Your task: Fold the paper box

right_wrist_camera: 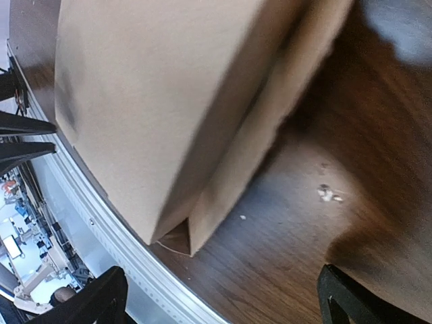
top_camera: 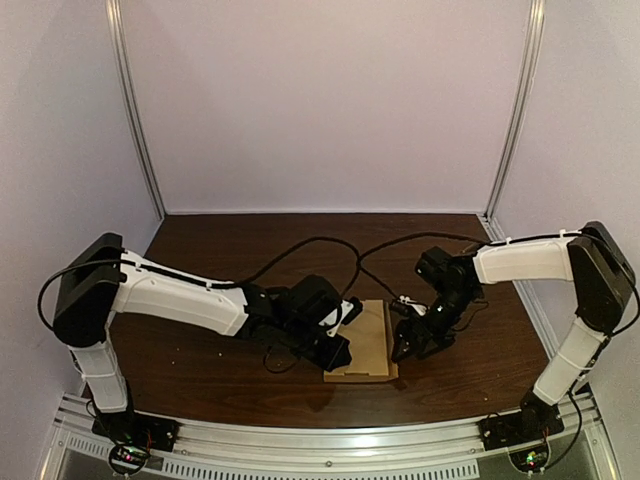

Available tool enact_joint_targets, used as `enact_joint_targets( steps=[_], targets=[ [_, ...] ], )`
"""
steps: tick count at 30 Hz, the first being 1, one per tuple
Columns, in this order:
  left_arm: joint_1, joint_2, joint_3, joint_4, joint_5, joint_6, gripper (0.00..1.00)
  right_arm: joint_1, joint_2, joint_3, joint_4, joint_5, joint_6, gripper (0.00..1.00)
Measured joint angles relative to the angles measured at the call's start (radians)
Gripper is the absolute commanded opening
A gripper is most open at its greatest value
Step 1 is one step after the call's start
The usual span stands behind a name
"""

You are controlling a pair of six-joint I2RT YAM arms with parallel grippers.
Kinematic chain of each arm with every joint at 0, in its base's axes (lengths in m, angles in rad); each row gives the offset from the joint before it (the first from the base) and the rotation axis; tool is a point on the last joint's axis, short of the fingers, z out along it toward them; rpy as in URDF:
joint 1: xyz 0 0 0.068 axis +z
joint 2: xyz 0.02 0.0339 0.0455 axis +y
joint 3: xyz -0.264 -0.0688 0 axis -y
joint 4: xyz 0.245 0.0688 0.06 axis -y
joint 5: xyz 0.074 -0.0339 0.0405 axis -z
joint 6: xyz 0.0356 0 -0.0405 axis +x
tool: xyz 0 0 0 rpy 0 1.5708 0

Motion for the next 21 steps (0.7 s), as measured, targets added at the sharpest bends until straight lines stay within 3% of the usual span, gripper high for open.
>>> enact_joint_targets(
  steps=[8, 21],
  targets=[
    [-0.008, 0.025, -0.012, 0.043, 0.009, -0.018, 0.10, 0.129, 0.079, 0.100, 0.016, -0.065, -0.005, 1.00],
    [-0.008, 0.032, -0.129, 0.277, -0.003, -0.177, 0.09, 0.145, 0.131, 0.143, 0.043, -0.068, 0.019, 1.00]
  ],
)
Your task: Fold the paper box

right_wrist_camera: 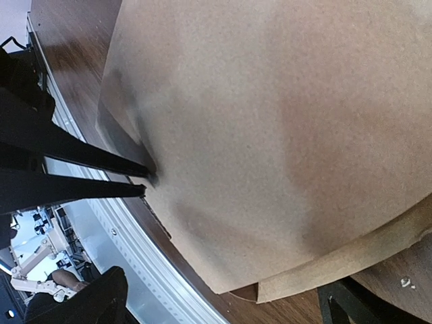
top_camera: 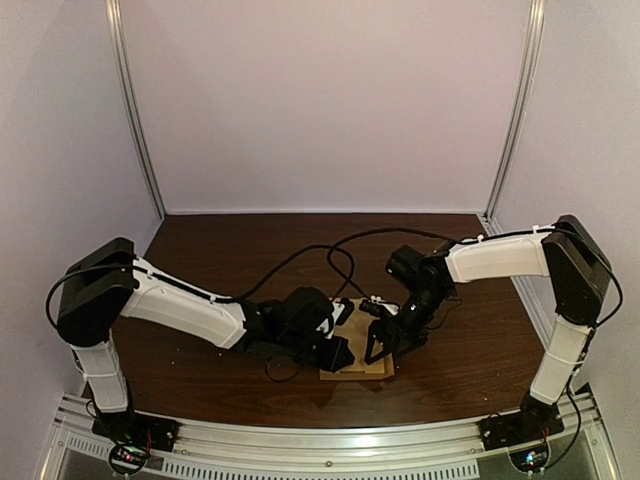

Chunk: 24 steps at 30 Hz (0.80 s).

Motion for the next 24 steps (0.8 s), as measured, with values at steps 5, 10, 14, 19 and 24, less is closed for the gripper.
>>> enact_joint_targets(
  steps=[5, 10, 14, 19, 24],
  targets=[
    [0.000, 0.000, -0.025, 0.054, -0.036, -0.051, 0.08, 0.000, 0.062, 0.097, -0.004, 0.004, 0.032, 1.00],
    [0.000, 0.000, -0.042, 0.095, -0.068, -0.085, 0.08, 0.012, 0.086, 0.139, 0.021, 0.008, 0.067, 1.00],
    [-0.001, 0.000, -0.057, 0.120, -0.108, -0.113, 0.08, 0.042, 0.098, 0.158, 0.031, 0.015, 0.097, 1.00],
    [-0.002, 0.000, -0.072, 0.146, -0.142, -0.137, 0.08, 0.064, 0.103, 0.172, 0.037, 0.026, 0.140, 1.00],
    [-0.002, 0.000, -0.077, 0.165, -0.169, -0.147, 0.08, 0.069, 0.117, 0.214, -0.003, 0.071, 0.113, 1.00]
  ],
)
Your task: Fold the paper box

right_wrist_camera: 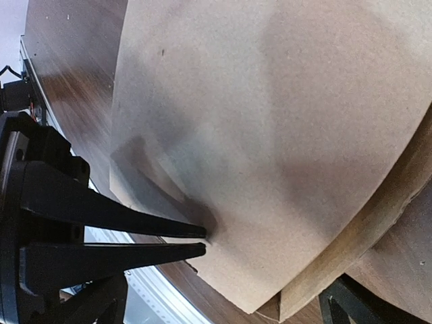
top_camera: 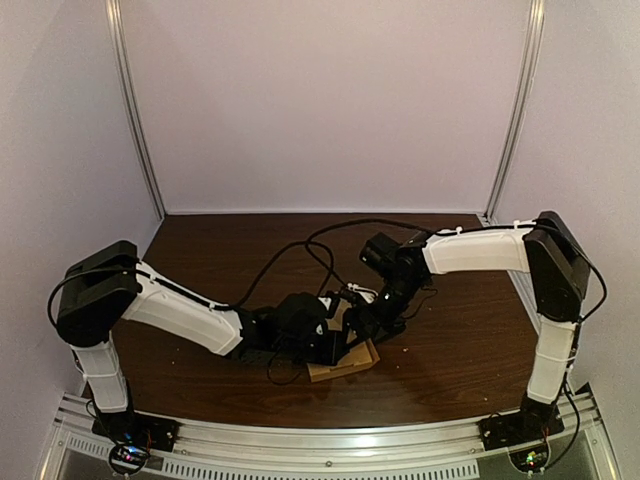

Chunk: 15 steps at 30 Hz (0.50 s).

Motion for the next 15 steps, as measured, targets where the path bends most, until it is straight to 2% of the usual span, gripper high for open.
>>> enact_joint_targets(
  steps=[4, 10, 11, 13, 15],
  targets=[
    [0.001, -0.016, -0.016, 0.012, -0.030, 0.016, 0.08, -0.035, 0.003, 0.022, -0.018, 0.003, -0.046, 1.00],
    [0.002, -0.134, -0.050, -0.097, -0.084, 0.113, 0.11, -0.145, -0.073, -0.003, -0.019, -0.010, -0.120, 1.00],
    [0.002, -0.160, -0.050, -0.113, -0.092, 0.130, 0.11, -0.160, -0.100, -0.014, -0.018, -0.011, -0.129, 0.96],
    [0.002, -0.222, -0.049, -0.151, -0.111, 0.167, 0.10, -0.192, -0.169, -0.046, -0.018, 0.002, -0.157, 0.79],
    [0.002, -0.266, -0.042, -0.196, -0.131, 0.199, 0.09, -0.199, -0.220, -0.075, -0.009, 0.047, -0.186, 0.52]
  ],
)
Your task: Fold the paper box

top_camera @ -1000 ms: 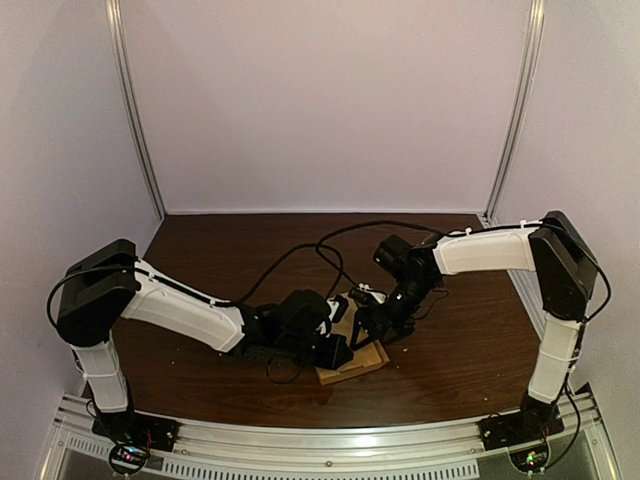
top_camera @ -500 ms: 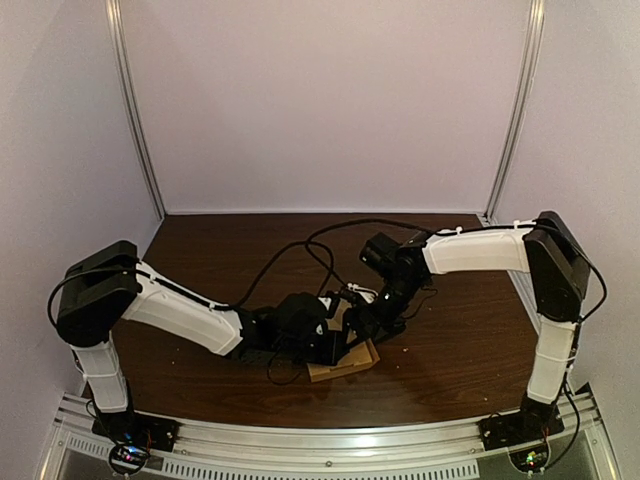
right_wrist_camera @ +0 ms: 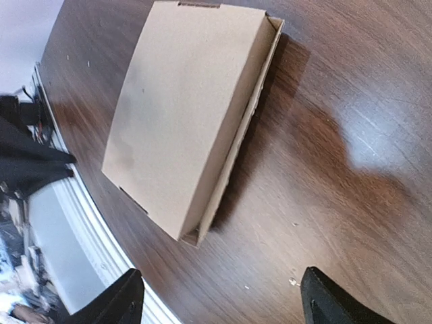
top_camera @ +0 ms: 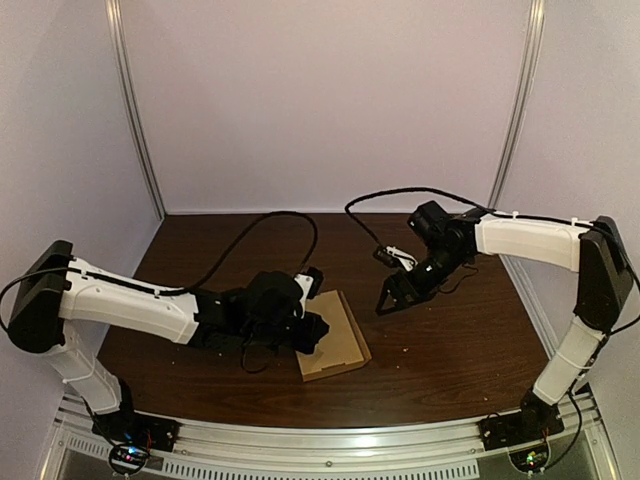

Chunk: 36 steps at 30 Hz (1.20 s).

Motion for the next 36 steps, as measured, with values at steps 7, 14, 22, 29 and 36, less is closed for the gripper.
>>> enact_joint_targets(
  steps=[7, 14, 22, 29, 36],
  targets=[
    [0.000, -0.021, -0.013, -0.166, -0.043, 0.046, 0.01, 0.045, -0.011, -0.119, 0.031, 0.188, -0.162, 0.00],
    [0.007, 0.002, -0.029, -0.200, -0.048, 0.047, 0.00, 0.129, 0.055, -0.136, 0.064, 0.293, -0.249, 0.00],
    [0.047, 0.066, -0.084, -0.056, -0.053, 0.045, 0.00, 0.175, 0.133, -0.133, 0.134, 0.306, -0.262, 0.00],
    [0.053, 0.118, -0.091, 0.080, -0.040, 0.000, 0.00, 0.220, 0.168, -0.090, 0.123, 0.284, -0.247, 0.00],
    [0.072, 0.161, -0.096, 0.182, -0.079, -0.048, 0.00, 0.289, 0.231, 0.002, 0.012, 0.246, -0.211, 0.00]
  ],
)
